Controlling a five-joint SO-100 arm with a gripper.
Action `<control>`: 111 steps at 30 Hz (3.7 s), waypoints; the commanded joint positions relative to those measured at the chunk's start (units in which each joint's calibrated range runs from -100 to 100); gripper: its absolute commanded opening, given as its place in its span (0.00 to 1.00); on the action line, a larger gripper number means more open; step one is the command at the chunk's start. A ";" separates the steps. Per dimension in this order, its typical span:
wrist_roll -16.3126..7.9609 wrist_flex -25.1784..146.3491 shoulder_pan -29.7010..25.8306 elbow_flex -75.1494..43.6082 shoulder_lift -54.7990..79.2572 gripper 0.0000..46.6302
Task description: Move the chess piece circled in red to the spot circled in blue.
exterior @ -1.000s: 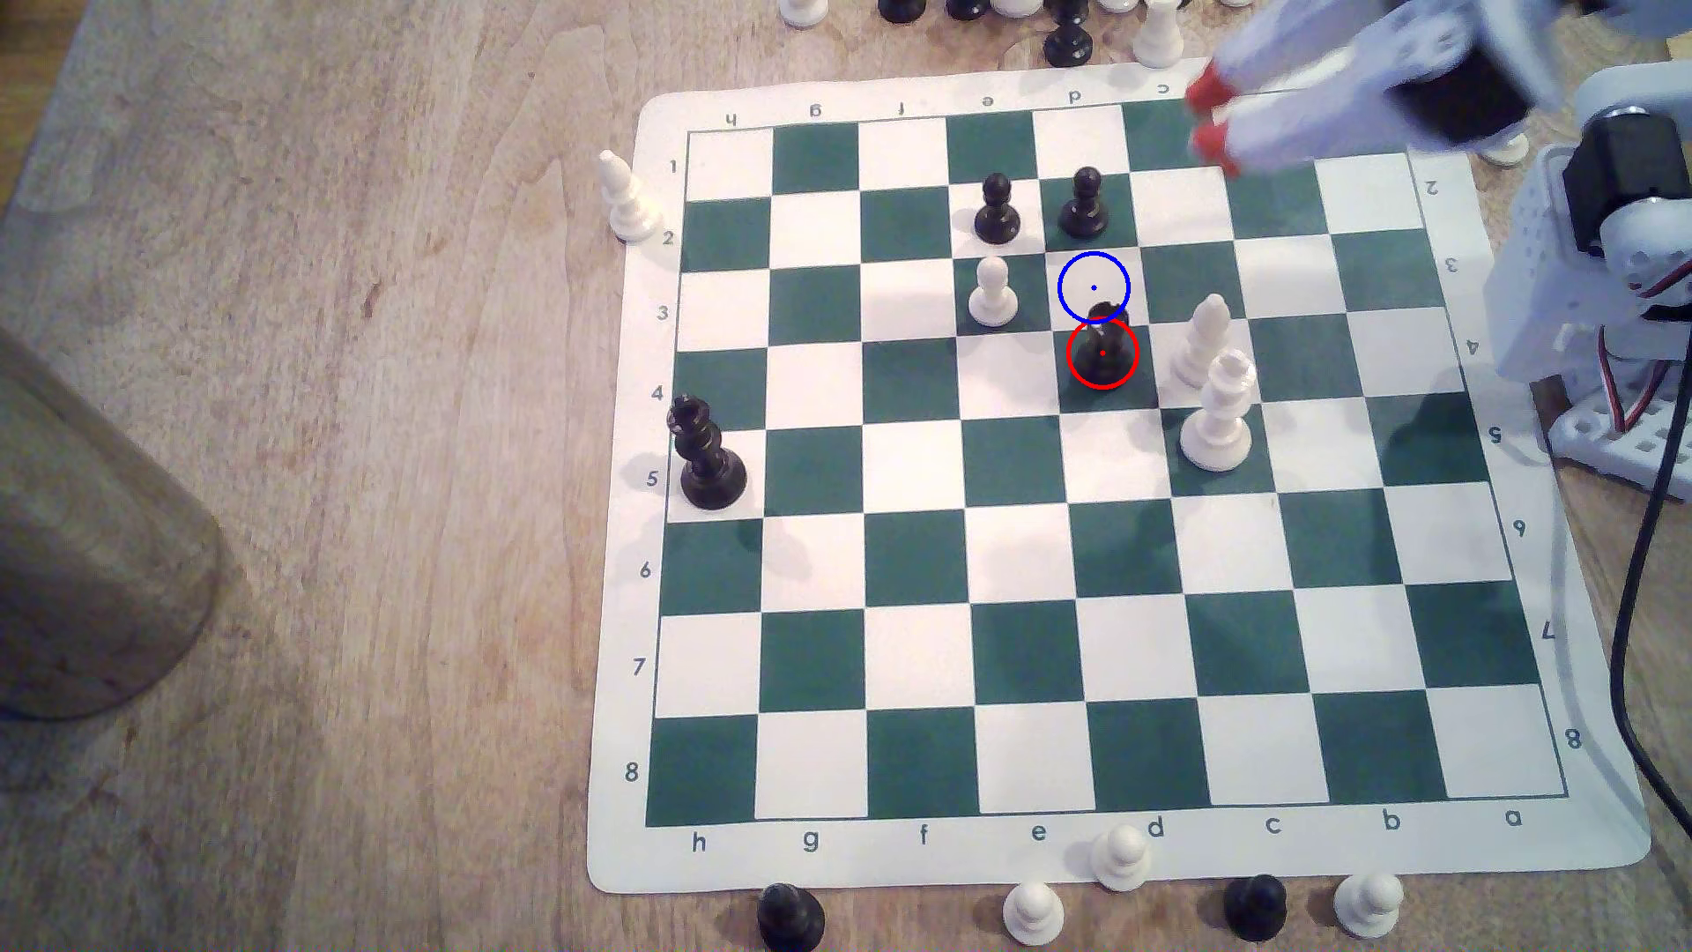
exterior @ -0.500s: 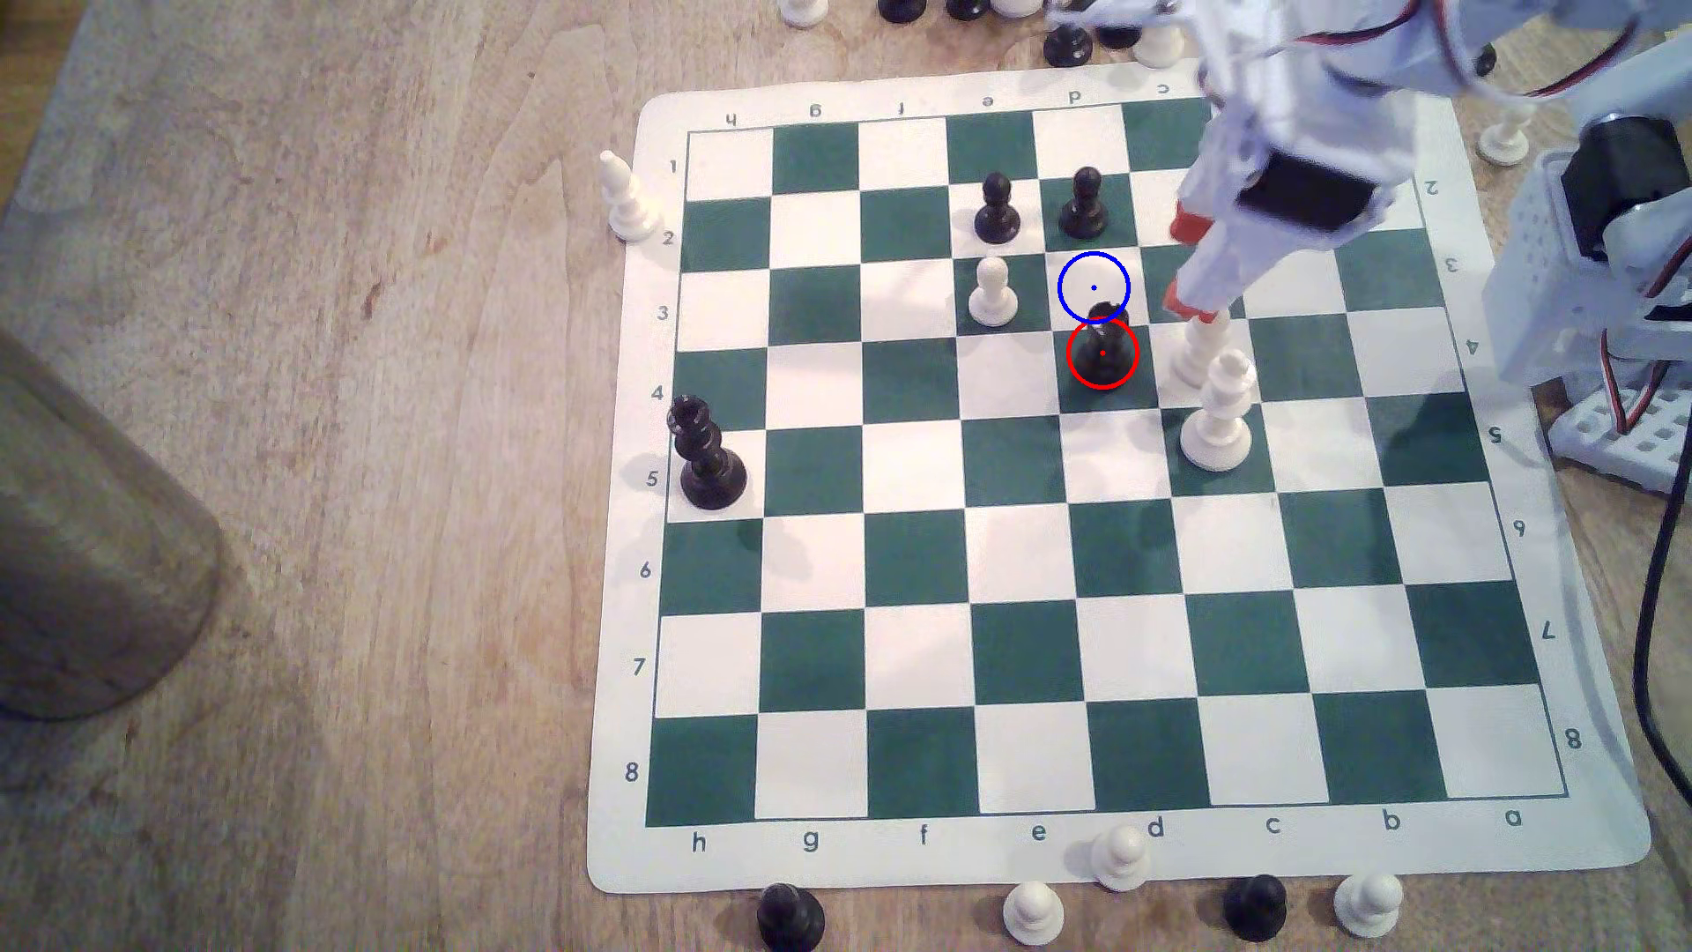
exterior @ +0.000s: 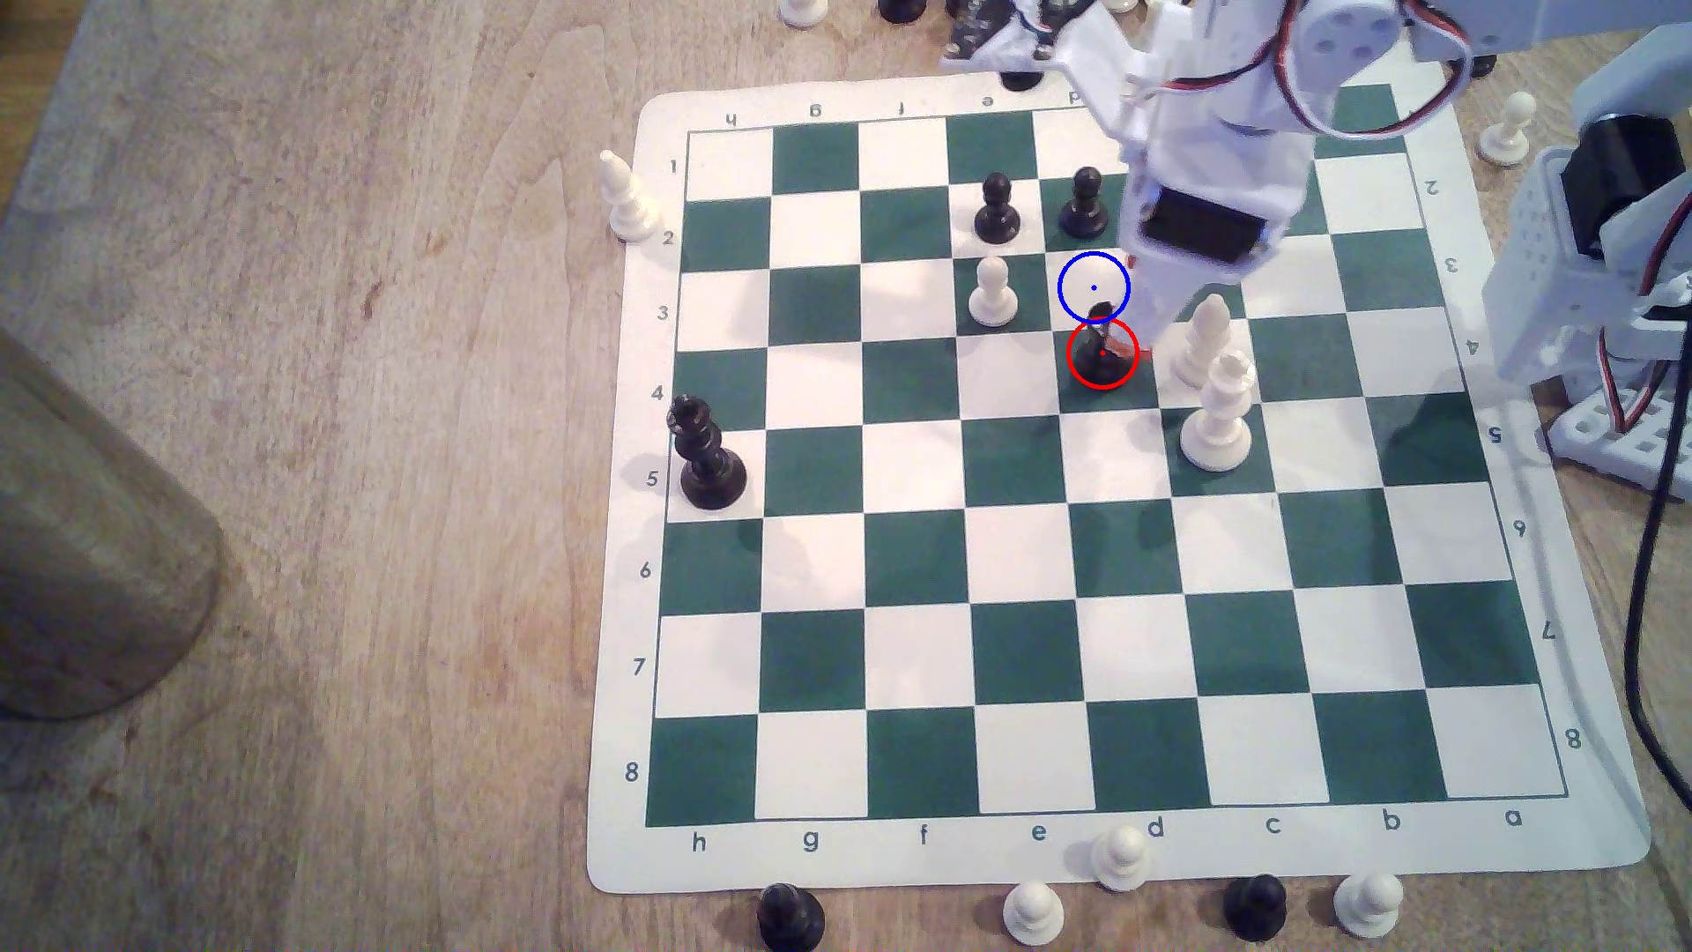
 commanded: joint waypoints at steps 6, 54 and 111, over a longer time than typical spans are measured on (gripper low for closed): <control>-0.93 -1.43 0.35 -6.98 6.27 0.32; -2.30 -7.90 0.19 -7.61 15.53 0.24; -0.78 -9.29 8.87 -9.33 17.14 0.01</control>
